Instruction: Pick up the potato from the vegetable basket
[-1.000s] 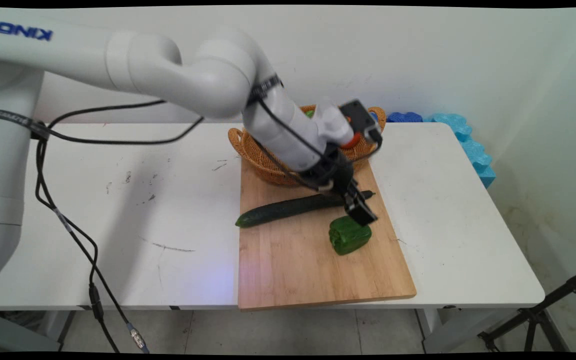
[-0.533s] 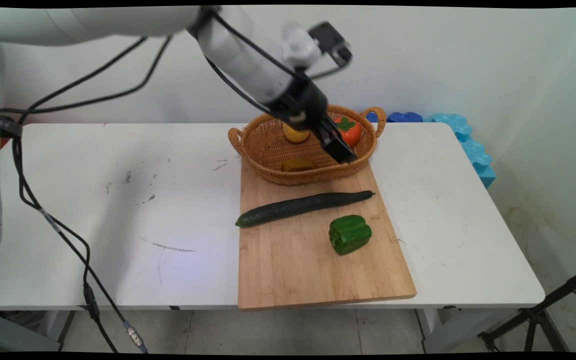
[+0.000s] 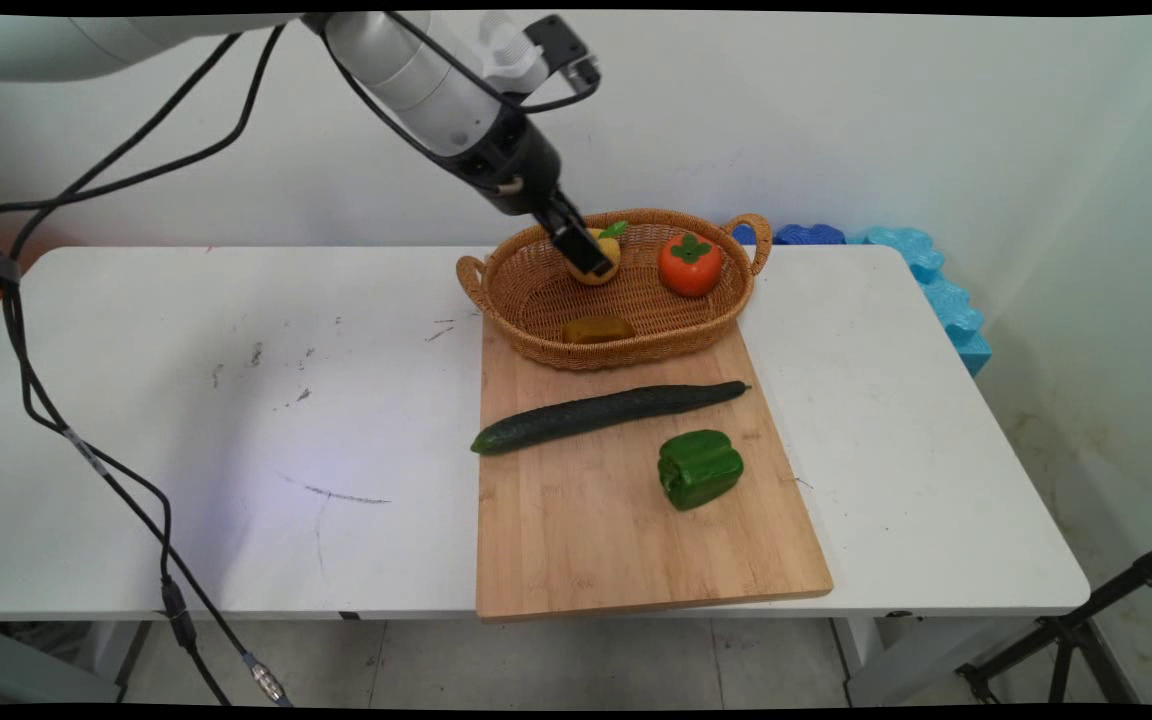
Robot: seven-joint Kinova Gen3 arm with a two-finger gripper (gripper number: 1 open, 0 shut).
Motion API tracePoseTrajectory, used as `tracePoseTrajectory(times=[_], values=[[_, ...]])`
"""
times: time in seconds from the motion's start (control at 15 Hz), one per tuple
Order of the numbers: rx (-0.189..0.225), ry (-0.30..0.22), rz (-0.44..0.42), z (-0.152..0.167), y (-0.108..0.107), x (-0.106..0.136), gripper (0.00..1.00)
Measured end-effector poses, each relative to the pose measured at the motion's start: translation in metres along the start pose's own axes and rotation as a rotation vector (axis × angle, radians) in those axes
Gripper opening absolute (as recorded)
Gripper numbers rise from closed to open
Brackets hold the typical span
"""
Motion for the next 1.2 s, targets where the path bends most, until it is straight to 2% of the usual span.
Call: tracePoseTrajectory(times=[0.13,0.33,0.67,1.2], values=[[0.015,-0.037,-0.020,0.013,-0.017,-0.009,1.00],[0.014,-0.080,-0.044,0.036,-0.031,-0.015,1.00],[-0.038,-0.135,-0.073,0.081,-0.040,-0.015,1.00],[-0.102,-0.181,-0.082,0.126,-0.052,-0.011,1.00]])
